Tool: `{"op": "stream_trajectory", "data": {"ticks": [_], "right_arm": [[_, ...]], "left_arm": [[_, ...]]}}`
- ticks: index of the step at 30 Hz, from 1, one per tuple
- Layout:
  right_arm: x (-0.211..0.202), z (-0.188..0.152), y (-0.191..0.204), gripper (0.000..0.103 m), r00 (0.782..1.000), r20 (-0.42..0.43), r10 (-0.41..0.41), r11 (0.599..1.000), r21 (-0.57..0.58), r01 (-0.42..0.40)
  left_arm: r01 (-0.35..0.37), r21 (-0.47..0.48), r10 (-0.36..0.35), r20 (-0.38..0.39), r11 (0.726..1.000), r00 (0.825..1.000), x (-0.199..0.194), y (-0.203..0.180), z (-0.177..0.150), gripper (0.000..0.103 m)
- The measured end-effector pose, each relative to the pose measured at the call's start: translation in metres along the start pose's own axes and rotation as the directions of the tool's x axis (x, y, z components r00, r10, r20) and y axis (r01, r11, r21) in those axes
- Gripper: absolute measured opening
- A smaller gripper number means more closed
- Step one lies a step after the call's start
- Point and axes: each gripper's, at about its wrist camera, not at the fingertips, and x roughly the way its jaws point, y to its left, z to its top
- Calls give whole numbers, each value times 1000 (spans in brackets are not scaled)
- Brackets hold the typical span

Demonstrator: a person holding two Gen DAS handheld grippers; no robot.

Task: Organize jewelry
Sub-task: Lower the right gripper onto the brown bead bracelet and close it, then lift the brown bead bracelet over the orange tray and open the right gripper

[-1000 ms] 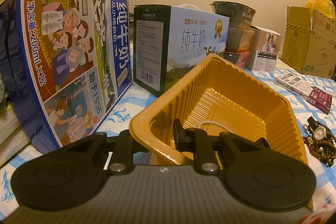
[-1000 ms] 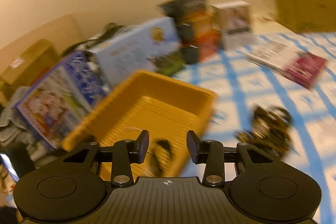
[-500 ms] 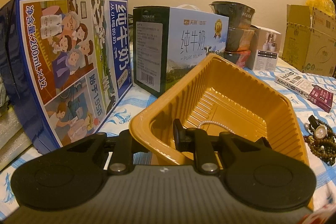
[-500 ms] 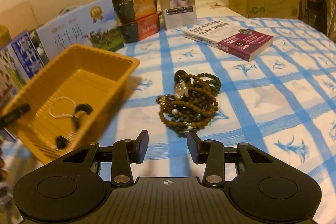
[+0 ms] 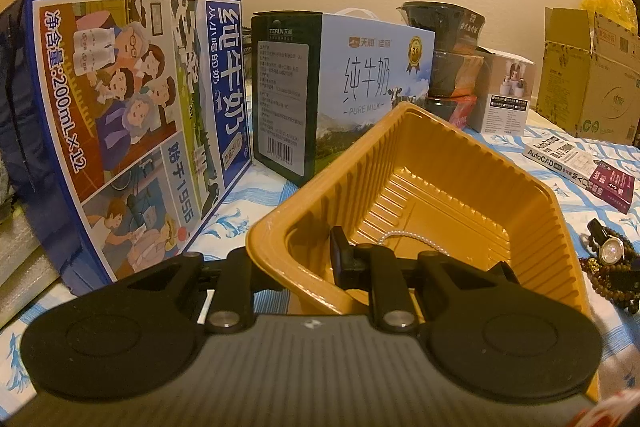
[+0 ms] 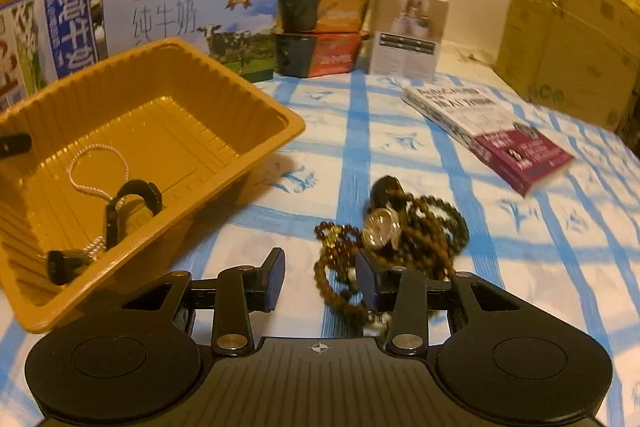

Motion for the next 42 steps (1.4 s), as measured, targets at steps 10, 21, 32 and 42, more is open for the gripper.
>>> {"op": "stream_trajectory", "data": {"ticks": [10,21,32,42], "right_arm": [[34,3,0,33,999,-30,-26,995,-92,23],[57,7,7,24,996,-54,-70,975,-215,57],[39,5,4,6,999,-34,-38,987,-158,32],[-28,30,-7,6,996,75,48,999,11,-49]], "left_arm": [[8,7,-8,0,1000,1000,5,1,1,18],[10,19,-10,4,1000,1000,8,0,3,19],[11,21,-11,5,1000,1000,8,0,3,19],[11,28,-11,7,1000,1000,7,0,2,19]]}}
